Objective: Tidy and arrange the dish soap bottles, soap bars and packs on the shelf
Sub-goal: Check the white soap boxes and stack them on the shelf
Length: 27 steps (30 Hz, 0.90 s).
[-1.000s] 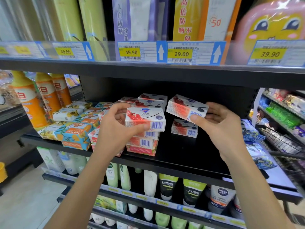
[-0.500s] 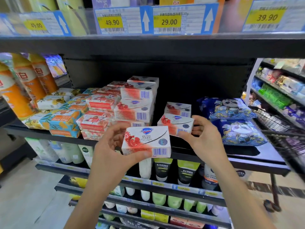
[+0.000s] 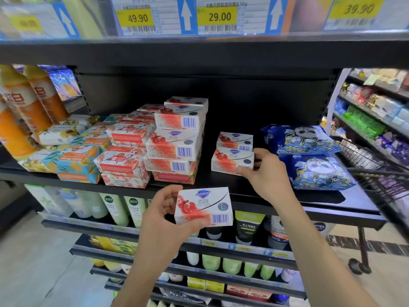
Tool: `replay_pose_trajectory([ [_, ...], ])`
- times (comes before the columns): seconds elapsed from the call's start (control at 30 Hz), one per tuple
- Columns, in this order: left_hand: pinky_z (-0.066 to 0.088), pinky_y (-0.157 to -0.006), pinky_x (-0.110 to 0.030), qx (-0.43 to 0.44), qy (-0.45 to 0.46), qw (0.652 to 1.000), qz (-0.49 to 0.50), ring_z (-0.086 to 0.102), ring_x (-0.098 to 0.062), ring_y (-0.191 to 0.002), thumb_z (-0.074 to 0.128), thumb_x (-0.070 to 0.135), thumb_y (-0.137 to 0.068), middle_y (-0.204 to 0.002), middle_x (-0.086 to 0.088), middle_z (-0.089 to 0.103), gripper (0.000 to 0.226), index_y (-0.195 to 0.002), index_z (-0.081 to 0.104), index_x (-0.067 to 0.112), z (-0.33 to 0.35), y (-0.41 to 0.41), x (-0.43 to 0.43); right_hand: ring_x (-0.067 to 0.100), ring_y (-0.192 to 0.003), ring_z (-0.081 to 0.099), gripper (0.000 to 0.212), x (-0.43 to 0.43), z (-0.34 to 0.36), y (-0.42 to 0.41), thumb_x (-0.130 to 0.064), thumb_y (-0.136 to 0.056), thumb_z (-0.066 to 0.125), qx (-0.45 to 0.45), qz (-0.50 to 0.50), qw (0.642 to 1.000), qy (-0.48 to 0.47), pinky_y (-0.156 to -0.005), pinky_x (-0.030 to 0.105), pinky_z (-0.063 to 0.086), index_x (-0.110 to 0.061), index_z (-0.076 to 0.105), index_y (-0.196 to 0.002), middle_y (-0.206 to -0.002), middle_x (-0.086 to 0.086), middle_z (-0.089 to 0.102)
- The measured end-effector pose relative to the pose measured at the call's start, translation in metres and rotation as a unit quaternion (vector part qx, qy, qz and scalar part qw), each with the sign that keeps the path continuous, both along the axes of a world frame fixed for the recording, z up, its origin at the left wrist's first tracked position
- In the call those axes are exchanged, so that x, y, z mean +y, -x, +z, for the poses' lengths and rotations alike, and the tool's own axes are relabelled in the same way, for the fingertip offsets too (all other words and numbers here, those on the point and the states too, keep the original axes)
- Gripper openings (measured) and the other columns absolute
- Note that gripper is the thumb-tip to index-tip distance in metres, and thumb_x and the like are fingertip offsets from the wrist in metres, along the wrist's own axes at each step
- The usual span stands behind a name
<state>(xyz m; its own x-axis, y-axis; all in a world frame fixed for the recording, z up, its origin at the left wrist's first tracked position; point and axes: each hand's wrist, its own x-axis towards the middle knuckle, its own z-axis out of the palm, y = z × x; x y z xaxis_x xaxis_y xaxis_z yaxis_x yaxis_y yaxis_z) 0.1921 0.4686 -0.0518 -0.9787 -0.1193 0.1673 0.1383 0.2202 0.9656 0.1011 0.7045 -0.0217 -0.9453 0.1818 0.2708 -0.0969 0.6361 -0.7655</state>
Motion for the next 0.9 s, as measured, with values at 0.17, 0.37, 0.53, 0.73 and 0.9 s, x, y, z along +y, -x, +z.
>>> replay_pose_trajectory([
  [0.17,0.048,-0.079,-0.020,0.004,0.001,1.000,-0.007,0.062,0.002,-0.093,0.099,0.016,-0.055,-0.098,0.027,0.069,0.072,-0.113,0.061,0.036,0.001,0.001,0.002,0.028,-0.115,0.065,0.045,-0.001,0.000,0.025,-0.020,-0.087,0.080,-0.011,-0.019,0.999,-0.040,-0.096,0.041,0.053,-0.009,0.063,-0.128,-0.122,0.006,0.072],
  [0.37,0.049,-0.080,-0.021,0.009,-0.001,1.000,-0.010,0.063,0.001,-0.094,0.099,0.018,-0.055,-0.098,0.025,0.069,0.073,-0.114,0.061,0.037,0.002,0.003,0.004,0.033,-0.118,0.063,0.044,-0.002,0.007,0.032,-0.020,-0.092,0.076,-0.032,-0.028,0.998,-0.052,-0.091,0.033,0.048,-0.006,0.059,-0.131,-0.126,0.012,0.069],
  [0.53,0.050,-0.081,-0.023,0.012,0.001,1.000,-0.018,0.064,-0.002,-0.096,0.100,0.020,-0.055,-0.098,0.022,0.069,0.074,-0.115,0.062,0.038,0.001,0.007,0.004,0.014,-0.116,0.061,0.053,-0.009,0.020,-0.028,-0.028,-0.095,0.072,0.071,-0.019,0.997,-0.018,-0.097,0.021,0.046,-0.017,0.054,-0.144,-0.133,0.005,0.060],
  [0.73,0.056,-0.082,-0.025,0.029,0.010,0.999,-0.032,0.065,-0.006,-0.099,0.100,0.022,-0.055,-0.101,0.019,0.070,0.071,-0.113,0.062,0.039,0.002,0.013,0.009,0.004,-0.116,0.061,0.080,-0.008,0.011,-0.085,-0.066,-0.067,0.081,-0.014,0.182,0.979,0.091,-0.095,0.028,0.054,-0.038,0.058,-0.139,-0.128,-0.019,0.061],
  [0.9,0.053,-0.081,-0.018,0.045,0.011,0.998,-0.046,0.064,-0.006,-0.098,0.097,0.040,-0.046,-0.102,0.017,0.070,0.079,-0.117,0.063,0.034,0.003,0.017,0.015,0.006,-0.112,0.064,0.083,-0.005,0.002,-0.082,-0.054,-0.062,0.090,-0.015,0.191,0.980,0.053,-0.096,0.031,0.055,-0.031,0.061,-0.137,-0.123,-0.020,0.062],
])
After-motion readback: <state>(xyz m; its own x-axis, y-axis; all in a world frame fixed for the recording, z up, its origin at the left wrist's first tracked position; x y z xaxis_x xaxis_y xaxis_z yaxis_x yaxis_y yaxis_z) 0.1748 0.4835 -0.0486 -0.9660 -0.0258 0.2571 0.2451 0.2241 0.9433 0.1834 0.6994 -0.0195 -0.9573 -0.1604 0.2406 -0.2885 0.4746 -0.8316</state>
